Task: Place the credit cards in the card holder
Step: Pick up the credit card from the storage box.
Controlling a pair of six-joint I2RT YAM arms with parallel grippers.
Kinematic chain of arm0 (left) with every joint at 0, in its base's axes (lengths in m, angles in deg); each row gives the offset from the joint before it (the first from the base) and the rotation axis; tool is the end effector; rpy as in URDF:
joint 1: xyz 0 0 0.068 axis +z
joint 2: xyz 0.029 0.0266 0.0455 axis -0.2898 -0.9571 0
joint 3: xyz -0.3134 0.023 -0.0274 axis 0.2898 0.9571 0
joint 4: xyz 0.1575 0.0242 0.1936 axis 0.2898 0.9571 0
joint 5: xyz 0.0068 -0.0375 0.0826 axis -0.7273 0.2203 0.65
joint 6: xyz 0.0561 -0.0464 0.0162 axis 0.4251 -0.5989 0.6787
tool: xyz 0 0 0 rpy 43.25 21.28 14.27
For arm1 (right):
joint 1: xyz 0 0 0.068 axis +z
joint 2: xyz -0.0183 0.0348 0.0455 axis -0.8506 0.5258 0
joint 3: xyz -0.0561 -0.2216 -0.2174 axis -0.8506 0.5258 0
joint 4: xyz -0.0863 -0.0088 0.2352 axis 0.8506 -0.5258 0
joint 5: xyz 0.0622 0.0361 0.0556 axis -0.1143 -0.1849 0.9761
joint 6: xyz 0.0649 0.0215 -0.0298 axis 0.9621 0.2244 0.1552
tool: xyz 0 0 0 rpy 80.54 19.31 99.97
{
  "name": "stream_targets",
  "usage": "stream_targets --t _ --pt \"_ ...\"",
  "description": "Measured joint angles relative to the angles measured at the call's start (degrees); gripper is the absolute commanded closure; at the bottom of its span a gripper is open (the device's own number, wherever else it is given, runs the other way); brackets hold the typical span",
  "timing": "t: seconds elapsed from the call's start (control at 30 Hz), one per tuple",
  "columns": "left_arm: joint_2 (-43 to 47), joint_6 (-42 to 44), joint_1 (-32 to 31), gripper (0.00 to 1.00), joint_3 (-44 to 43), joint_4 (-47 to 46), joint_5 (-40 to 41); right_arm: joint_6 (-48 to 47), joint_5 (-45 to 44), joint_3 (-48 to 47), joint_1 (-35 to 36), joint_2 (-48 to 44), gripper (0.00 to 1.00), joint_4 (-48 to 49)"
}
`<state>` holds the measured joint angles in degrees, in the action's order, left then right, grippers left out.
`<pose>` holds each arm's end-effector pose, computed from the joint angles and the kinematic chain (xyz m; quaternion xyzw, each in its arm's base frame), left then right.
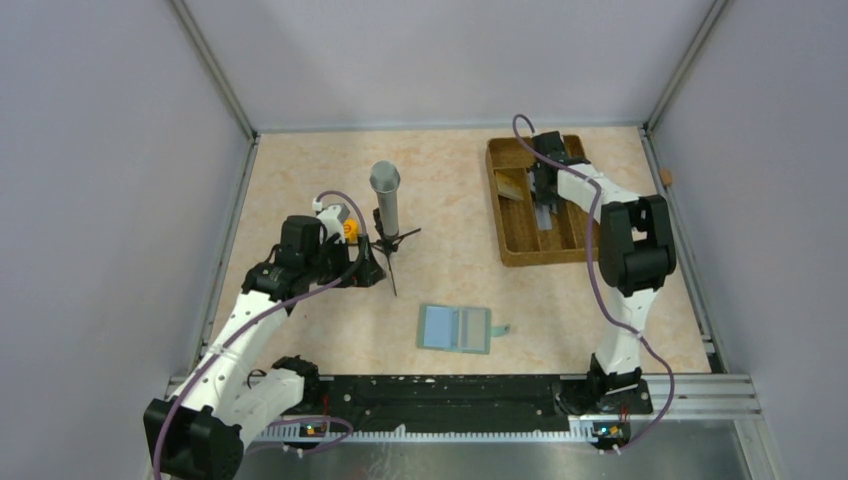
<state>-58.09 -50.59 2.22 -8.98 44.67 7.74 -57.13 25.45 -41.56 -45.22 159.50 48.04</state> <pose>0.1598 -0.0628 0.2842 0.0376 0.9104 -0.2534 0.3248 0.4454 0.0822 0.2178 -0.0248 0.9473 -0.1144 0.2982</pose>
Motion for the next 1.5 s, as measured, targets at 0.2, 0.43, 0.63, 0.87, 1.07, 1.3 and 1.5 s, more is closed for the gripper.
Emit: stream_targets --t 0.2,0.43,0.63,0.87,1.07,1.3,1.5 --pt "0.0 0.0 0.0 0.01 0.0 0.0 0.0 -0.4 -1.8 0.0 0.3 0.0 0.80 -0.3" --pt "0.0 0.0 0.1 0.01 0.0 0.0 0.0 -0.8 -2.6 -0.3 0.3 0.0 0.78 -1.9" --pt "0.0 0.0 0.1 0.01 0.0 0.0 -0.2 -0.8 -2.6 -0.3 0.3 0.0 0.78 -2.6" --pt "0.1 0.0 0.1 0.01 0.0 0.0 -0.5 -0.8 -2.6 -0.3 0.4 0.0 0.89 -3.5" --pt "0.7 0.0 0.2 0.01 0.0 -0.2 -0.7 -0.8 -3.2 -0.3 0.9 -0.4 1.00 -4.5" --pt "0.8 0.0 0.2 0.01 0.0 -0.4 -0.9 0.1 -2.7 1.0 1.0 -5.2 1.00 -5.3" --pt "1.9 0.5 0.3 0.01 0.0 -0.4 -1.4 2.0 -1.5 5.2 1.1 -16.8 1.00 -6.3"
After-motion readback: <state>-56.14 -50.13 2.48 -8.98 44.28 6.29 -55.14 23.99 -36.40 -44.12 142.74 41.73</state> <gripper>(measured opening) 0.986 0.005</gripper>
